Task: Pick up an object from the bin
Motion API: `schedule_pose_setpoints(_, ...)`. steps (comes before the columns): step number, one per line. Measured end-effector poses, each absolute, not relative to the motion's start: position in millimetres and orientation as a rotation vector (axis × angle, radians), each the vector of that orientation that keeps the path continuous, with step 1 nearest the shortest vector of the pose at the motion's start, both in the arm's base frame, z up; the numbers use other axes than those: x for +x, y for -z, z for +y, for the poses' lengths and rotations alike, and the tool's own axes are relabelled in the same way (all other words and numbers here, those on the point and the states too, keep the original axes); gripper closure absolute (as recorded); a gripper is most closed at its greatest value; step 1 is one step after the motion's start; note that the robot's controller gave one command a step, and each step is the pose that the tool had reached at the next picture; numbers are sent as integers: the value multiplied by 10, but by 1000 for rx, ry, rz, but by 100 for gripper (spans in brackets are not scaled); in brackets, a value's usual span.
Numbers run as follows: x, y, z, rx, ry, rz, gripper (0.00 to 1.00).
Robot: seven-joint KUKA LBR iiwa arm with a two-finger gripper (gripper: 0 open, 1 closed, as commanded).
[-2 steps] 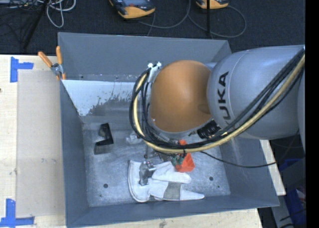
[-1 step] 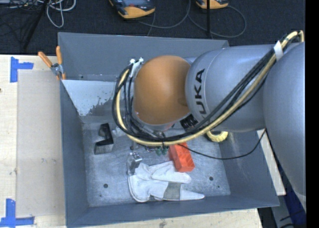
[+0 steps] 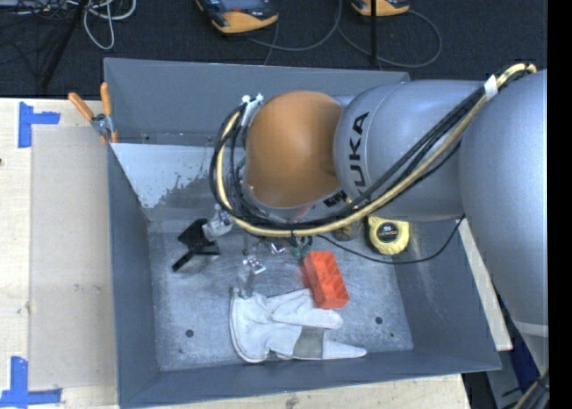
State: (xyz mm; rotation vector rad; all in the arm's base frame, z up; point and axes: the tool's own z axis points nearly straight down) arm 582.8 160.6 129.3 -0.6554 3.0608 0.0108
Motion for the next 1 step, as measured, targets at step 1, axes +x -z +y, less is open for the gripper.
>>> schedule_pose_setpoints(1,6052,-1171,1410,-693,6,3064,0)
